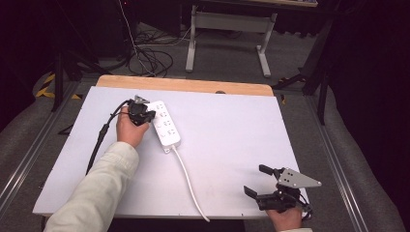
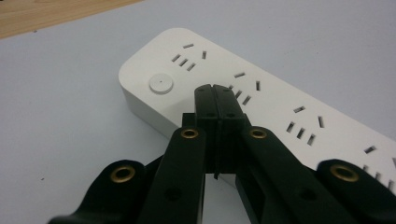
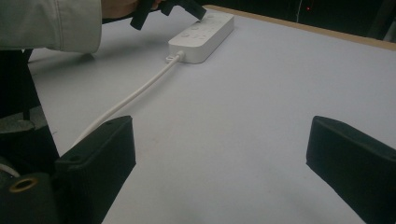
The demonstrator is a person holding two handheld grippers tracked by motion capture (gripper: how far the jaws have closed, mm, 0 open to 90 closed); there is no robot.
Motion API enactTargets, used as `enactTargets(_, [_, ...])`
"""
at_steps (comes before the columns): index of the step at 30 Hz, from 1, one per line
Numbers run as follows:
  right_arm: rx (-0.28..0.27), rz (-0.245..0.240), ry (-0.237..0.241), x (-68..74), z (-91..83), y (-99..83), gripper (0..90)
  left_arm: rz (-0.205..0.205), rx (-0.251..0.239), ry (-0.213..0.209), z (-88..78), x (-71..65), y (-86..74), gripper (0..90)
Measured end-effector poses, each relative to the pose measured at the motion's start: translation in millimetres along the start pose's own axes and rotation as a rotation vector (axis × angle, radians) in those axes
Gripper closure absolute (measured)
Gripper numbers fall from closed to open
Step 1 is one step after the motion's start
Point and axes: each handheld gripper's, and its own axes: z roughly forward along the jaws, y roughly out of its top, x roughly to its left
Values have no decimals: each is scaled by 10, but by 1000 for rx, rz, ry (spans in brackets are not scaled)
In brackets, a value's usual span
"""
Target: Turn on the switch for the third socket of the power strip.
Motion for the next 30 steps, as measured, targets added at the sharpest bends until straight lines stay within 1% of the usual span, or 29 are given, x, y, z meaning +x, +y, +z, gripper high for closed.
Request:
enactTargets(1, [1,-2,-1,0,1,1,87,8,-3,5,-32,3,7,900])
enactTargets(3, [3,-3,-2,3,1,3,86,14,-8,-6,-99,-1,20,900])
enactTargets(4, [2,-1,-3,7,2,4,86,22,-9,-4,-134,-7,28,900])
enactTargets(6, [3,0,-5,10,3,5,86,25,-16,-1,-201,-23,49,900])
enactTargets(8, [2,0,-4,12,5,6,86,22,-27,-15,-259,-42,69,900])
enactTargets(9, [1,-3,-4,13,6,7,86,20,-28,-13,-284,-53,78,900])
enactTargets(10, [1,-4,-5,14,6,8,87,15,-22,-18,-303,-59,83,900])
enactTargets(11, [3,-8,-4,13,7,8,86,10,-11,-12,-323,-63,89,900])
enactTargets(12, [5,-9,-4,13,9,8,86,-5,0,-16,-342,-71,91,900])
enactTargets(14, [6,-7,-5,12,11,9,86,-12,1,-16,-381,-77,98,900])
enactTargets(15, [6,-5,-5,12,11,8,86,-8,-4,-19,-403,-75,105,900])
enactTargets(17, [5,-5,-6,10,11,9,86,-17,-9,-23,-447,-78,114,900])
enactTargets(18, [5,-5,-6,10,11,9,86,-12,-15,-26,-465,-73,119,900])
enactTargets(19, [5,-5,-6,11,11,9,86,-17,-19,-32,-481,-76,121,900])
enactTargets(20, [4,-7,-5,11,12,9,86,-14,-19,-26,-501,-79,124,900])
enactTargets(23, [8,-6,-7,14,13,10,87,-12,-29,-33,-547,-93,131,900])
enactTargets(25, [9,-6,-7,11,16,9,87,-8,-33,-37,-579,-102,133,900])
enactTargets(26, [10,-7,-7,10,19,9,86,2,-34,-31,-595,-106,134,900])
enactTargets(28, [10,-7,-8,10,19,10,86,25,-41,-39,-643,-128,136,900])
enactTargets(30, [10,-7,-9,12,16,10,86,44,-50,-61,-700,-161,129,883])
